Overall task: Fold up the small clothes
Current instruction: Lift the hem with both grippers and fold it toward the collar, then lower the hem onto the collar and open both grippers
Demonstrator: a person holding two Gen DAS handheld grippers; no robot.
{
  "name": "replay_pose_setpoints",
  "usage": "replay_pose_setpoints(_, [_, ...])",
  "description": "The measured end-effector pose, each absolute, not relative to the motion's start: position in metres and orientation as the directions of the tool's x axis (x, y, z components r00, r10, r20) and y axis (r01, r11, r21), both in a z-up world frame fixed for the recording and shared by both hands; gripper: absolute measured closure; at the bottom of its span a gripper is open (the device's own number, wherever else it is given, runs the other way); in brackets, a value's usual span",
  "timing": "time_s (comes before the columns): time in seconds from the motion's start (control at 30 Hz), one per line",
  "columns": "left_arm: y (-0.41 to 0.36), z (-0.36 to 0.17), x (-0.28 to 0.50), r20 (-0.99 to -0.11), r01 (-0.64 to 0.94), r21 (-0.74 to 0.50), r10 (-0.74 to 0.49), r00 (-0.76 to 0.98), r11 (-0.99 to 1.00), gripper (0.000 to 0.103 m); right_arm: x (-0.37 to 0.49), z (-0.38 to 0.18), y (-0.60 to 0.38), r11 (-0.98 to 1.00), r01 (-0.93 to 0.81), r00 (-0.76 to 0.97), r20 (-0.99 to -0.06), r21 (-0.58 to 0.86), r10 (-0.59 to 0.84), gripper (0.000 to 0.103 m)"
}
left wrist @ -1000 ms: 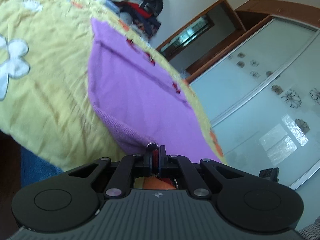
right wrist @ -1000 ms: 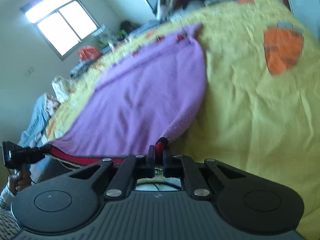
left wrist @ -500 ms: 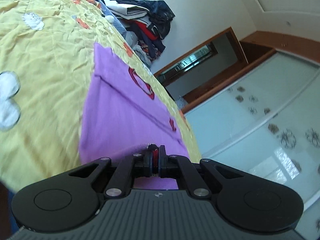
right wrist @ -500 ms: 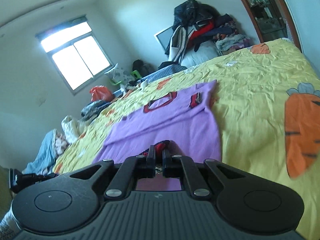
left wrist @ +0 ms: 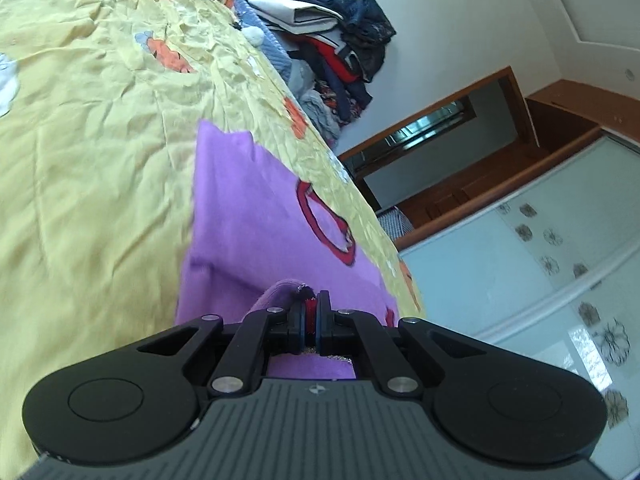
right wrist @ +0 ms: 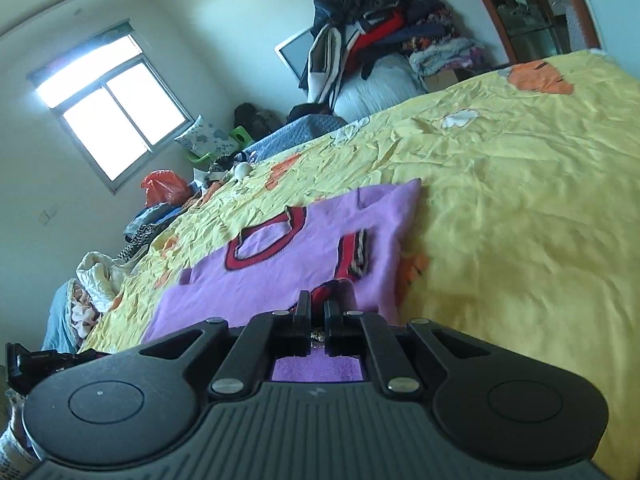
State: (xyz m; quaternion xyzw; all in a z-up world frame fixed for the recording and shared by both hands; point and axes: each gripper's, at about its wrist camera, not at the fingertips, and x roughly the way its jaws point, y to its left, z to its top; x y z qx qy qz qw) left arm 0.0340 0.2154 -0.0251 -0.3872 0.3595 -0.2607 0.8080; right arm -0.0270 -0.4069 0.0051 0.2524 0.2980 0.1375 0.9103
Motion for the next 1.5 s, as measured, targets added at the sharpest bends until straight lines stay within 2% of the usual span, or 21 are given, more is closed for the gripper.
replay_pose_setpoints(0.5, [0.216,-0.042,0.143,-0.403,0.074,-0.826,-0.677,0.615,0.559,0.1,0.105,-0.011,-0.408,0.839,-0.055,0.746,-0.536,0.541,0.395,0.098])
replay_pose_setpoints(0.83, [0.208,-0.056,0.191,-0.451,0.045,-0.808,-0.667,0.593,0.587,0.1,0.138,-0.03,-0.414,0.854,-0.003,0.738,-0.575,0.52,0.353,0.098])
replay_pose_setpoints(0.9, [0.206,-0.059,0.2,-0.461,0.041,-0.805,-0.666,0.587,0.592,0.1,0.143,-0.03,-0.411,0.877,0.003,0.741,-0.59,0.481,0.321,0.098])
replay_pose_setpoints(1.0, [0.202,-0.068,0.21,-0.485,0.016,-0.797,-0.656,0.578,0.603,0.099,0.15,-0.035,-0.414,0.865,0.033,0.734,-0.6,0.501,0.319,0.097])
replay_pose_setpoints(1.03, [0.202,-0.072,0.213,-0.493,0.002,-0.8,-0.659,0.568,0.601,0.099,0.151,-0.035,-0.412,0.878,0.039,0.733,-0.611,0.476,0.299,0.094])
replay_pose_setpoints(1.07, [0.202,-0.076,0.216,-0.505,-0.02,-0.799,-0.654,0.562,0.6,0.096,0.153,-0.034,-0.409,0.893,0.041,0.725,-0.628,0.449,0.282,0.084])
replay_pose_setpoints(1.13, [0.206,-0.078,0.214,-0.493,-0.038,-0.813,-0.652,0.576,0.581,0.093,0.15,-0.028,-0.405,0.903,0.036,0.727,-0.631,0.429,0.271,0.076])
replay_pose_setpoints(1.2, [0.205,-0.065,0.205,-0.508,-0.017,-0.778,-0.614,0.604,0.628,0.07,0.137,-0.014,-0.395,0.928,0.006,0.748,-0.617,0.373,0.243,0.076])
replay_pose_setpoints(1.23, [0.204,-0.054,0.198,-0.523,-0.002,-0.744,-0.581,0.624,0.668,0.063,0.131,-0.007,-0.389,0.941,-0.01,0.761,-0.608,0.339,0.227,0.076])
replay_pose_setpoints(1.3, [0.203,-0.032,0.18,-0.514,0.039,-0.69,-0.527,0.677,0.723,0.04,0.119,0.005,-0.373,0.968,-0.068,0.782,-0.59,0.242,0.202,0.076])
replay_pose_setpoints(1.4, [0.194,-0.007,0.154,-0.508,0.091,-0.606,-0.473,0.72,0.79,0.034,0.117,0.009,-0.351,0.985,-0.148,0.776,-0.606,0.092,0.173,0.076])
replay_pose_setpoints(1.5, [0.167,-0.001,0.144,-0.52,0.186,-0.568,-0.525,0.674,0.802,0.034,0.126,0.001,-0.34,0.976,-0.2,0.743,-0.635,0.092,0.212,0.076])
